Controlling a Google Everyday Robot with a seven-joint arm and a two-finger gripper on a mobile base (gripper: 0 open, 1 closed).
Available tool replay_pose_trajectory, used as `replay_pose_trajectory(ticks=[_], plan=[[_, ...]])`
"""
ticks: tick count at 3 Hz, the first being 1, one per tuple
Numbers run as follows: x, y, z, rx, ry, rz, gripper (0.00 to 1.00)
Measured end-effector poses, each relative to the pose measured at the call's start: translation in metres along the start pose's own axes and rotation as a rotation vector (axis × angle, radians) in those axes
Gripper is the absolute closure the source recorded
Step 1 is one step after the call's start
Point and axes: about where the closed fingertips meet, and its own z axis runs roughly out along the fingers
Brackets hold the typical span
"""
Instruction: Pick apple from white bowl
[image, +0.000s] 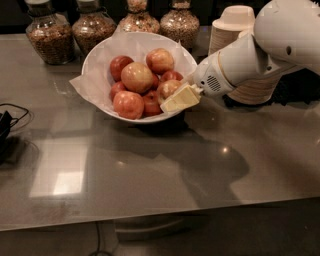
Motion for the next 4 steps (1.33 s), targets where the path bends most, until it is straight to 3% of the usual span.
replay_pose_trajectory(ticks=[3,4], plan=[[-0.0001,0.0001,0.0,0.0,0.0,0.0,1.0],[-0.0016,0.0015,-0.0004,-0.005,0.003,-0.008,1.0]])
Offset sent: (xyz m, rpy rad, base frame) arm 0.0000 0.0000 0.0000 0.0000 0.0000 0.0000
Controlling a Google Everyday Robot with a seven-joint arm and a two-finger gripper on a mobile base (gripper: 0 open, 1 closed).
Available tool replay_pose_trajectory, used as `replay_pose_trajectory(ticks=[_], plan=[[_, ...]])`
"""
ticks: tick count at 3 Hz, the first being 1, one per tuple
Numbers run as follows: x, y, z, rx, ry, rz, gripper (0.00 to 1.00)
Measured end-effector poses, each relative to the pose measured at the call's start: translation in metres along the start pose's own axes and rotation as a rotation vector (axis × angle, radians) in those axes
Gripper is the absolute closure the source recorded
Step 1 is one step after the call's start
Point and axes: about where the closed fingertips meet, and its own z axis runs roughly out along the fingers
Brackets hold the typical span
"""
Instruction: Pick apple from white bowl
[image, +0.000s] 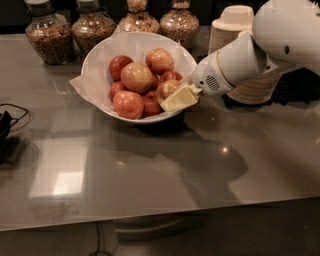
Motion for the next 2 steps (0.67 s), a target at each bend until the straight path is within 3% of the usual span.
replay_pose_trajectory(ticks=[1,2], plan=[[-0.018,0.005,-0.014,-0.012,-0.025,-0.055,1.0],[-0.048,0.014,-0.043,-0.022,-0.104,-0.112,1.0]])
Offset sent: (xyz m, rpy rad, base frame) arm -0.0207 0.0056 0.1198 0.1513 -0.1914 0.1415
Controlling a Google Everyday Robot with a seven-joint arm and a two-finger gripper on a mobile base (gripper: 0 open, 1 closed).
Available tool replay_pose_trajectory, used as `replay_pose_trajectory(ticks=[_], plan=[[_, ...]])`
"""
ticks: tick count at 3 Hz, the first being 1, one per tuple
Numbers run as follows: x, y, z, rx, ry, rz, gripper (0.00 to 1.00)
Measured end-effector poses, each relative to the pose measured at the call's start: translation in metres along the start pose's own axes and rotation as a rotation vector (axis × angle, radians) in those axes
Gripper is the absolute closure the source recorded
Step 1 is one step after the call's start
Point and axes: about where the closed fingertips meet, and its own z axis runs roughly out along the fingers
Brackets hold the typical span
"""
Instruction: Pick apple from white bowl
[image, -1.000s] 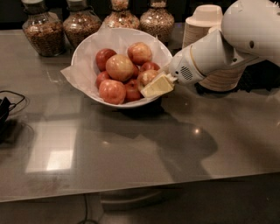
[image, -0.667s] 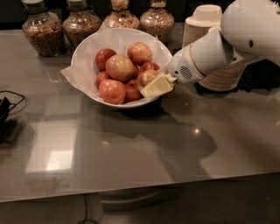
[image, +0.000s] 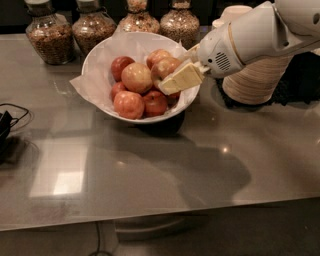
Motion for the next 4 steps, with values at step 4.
replay_pose_trajectory(ticks=[4], plan=[[-0.04,0.106,-0.071,-0.12,-0.118,-0.214,1.0]])
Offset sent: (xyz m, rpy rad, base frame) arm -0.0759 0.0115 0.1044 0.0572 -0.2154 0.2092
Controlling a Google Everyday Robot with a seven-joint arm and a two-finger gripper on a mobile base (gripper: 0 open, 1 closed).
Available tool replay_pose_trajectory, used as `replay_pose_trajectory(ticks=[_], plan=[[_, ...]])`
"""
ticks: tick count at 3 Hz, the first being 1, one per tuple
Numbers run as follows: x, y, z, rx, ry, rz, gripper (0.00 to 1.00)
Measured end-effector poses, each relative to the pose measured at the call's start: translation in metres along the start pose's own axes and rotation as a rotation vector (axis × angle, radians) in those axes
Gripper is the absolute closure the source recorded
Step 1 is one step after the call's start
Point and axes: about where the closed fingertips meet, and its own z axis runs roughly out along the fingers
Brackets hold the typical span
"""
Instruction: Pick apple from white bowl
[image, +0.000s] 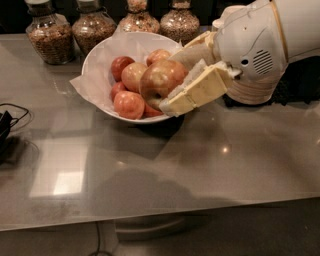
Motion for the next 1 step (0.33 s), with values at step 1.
replay_pose_trajectory(ticks=[1], plan=[[0.0,0.0,0.0,0.0,0.0,0.0,1.0]])
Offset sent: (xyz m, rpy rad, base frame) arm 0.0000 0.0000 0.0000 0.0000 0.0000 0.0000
